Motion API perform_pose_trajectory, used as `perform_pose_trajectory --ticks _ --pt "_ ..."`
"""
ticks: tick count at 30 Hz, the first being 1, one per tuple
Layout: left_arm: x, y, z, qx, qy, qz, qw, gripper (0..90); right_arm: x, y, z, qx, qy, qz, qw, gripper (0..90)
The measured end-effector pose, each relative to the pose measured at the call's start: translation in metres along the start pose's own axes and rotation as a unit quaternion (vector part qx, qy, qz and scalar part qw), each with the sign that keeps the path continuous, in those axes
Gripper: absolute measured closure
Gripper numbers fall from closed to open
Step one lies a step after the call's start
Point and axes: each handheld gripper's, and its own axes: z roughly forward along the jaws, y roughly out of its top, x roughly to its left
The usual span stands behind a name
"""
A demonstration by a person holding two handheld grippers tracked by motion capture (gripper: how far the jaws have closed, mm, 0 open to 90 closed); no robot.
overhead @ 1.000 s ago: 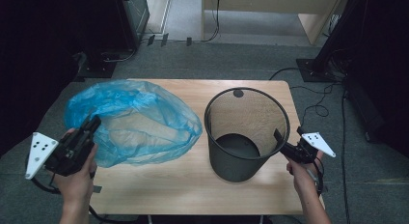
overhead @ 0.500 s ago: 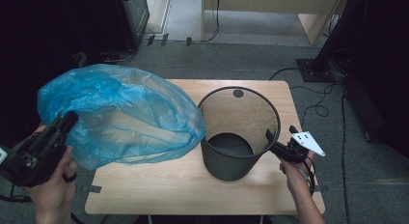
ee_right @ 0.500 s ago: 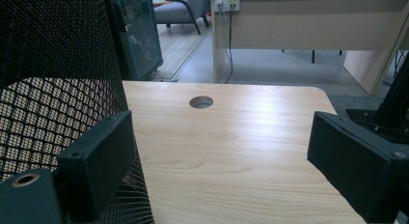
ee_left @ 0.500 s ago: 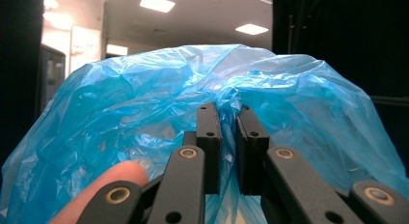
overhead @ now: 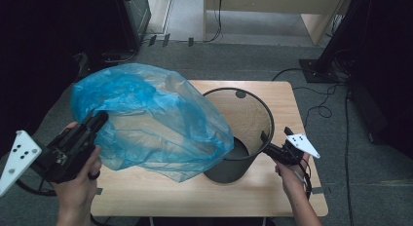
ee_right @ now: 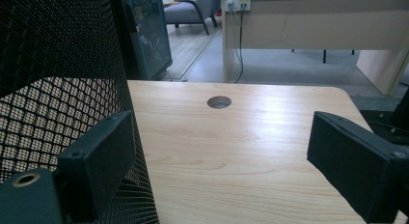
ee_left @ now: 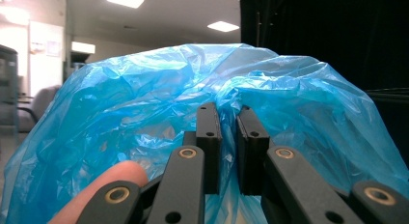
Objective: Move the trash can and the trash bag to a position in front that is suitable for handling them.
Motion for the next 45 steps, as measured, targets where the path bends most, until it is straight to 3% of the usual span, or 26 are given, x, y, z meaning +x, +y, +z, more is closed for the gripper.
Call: perform_pose_trajectory --ticks 9,14,18,24,29,31,34,38,45 --pt "-0.021 -0.006 0.030 0.013 -0.036 -0.009 0.9992 83.0 0.018 -0.002 0.001 0.003 0.017 -0.004 0.9998 9.8" --pt "-0.035 -0.007 0.051 0.020 -0.060 -0.020 0.9978 83.0 0.028 -0.002 0.001 0.005 0.024 -0.008 0.9997 9.8" --pt "-0.047 -0.009 0.071 0.034 -0.074 -0.017 0.9965 82.8 0.035 -0.003 0.000 0.004 0.038 -0.013 0.9992 9.8" --pt "-0.055 -0.017 0.108 0.055 -0.076 -0.023 0.9953 82.6 0.033 -0.001 -0.005 -0.004 0.043 -0.009 0.9990 9.8" --pt "-0.065 -0.023 0.143 0.077 -0.072 -0.008 0.9944 82.0 0.024 0.005 -0.014 -0.015 0.034 -0.004 0.9993 9.8" --pt "-0.069 -0.028 0.157 0.087 -0.060 0.003 0.9943 75.4 0.019 0.008 -0.017 -0.020 0.030 -0.002 0.9993 9.8" --pt "-0.068 -0.034 0.173 0.103 -0.054 -0.003 0.9931 52.3 0.013 0.010 -0.023 -0.025 0.024 0.001 0.9994 9.8" --pt "-0.065 -0.031 0.172 0.084 -0.053 -0.015 0.9950 30.9 0.005 0.014 -0.030 -0.035 0.017 0.005 0.9992 9.8" --pt "-0.056 -0.007 0.145 0.020 -0.034 -0.020 0.9990 26.5 -0.005 0.024 -0.042 -0.053 0.006 0.011 0.9985 9.8"
